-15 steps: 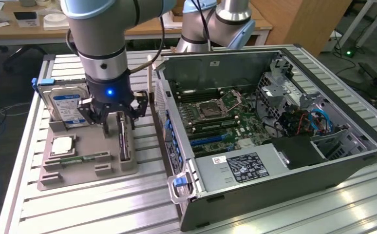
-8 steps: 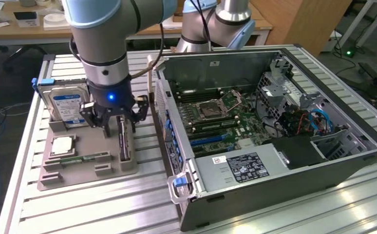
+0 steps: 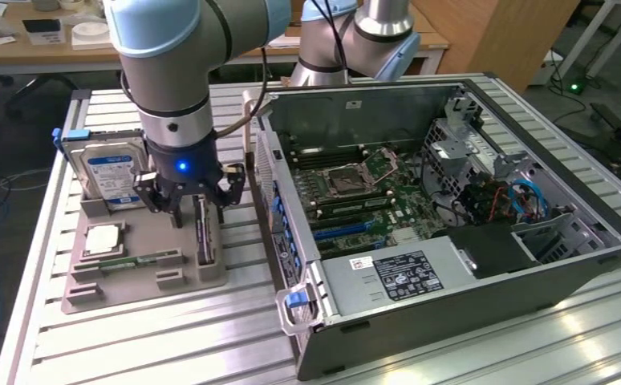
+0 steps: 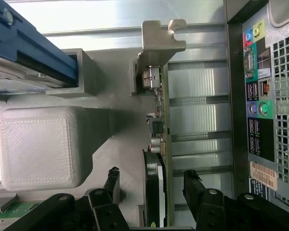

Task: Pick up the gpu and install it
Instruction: 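Pick up the gpu and move the gpu toward the slot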

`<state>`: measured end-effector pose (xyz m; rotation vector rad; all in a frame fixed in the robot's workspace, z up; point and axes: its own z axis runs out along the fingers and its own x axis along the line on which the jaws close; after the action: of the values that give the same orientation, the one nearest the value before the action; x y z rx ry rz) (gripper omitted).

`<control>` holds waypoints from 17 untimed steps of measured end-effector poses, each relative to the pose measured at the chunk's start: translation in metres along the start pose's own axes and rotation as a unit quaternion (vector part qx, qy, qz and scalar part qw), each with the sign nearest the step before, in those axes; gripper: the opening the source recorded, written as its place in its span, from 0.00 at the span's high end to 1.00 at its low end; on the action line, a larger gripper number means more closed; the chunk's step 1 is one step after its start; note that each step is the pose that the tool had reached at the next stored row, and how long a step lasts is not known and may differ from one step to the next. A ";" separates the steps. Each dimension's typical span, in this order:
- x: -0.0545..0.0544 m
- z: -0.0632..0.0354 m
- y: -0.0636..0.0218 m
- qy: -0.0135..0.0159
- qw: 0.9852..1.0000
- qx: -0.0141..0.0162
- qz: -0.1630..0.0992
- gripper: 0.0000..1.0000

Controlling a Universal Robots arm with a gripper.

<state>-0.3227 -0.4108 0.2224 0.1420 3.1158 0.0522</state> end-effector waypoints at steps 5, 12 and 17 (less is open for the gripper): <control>0.000 0.0001 0.0000 0.000 1.000 0.000 0.000 0.35; 0.000 0.0046 -0.0001 0.000 1.000 0.000 0.000 0.35; 0.000 0.0126 -0.0006 0.000 1.000 0.000 0.000 0.35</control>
<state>-0.3227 -0.4110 0.2098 0.1422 3.1167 0.0522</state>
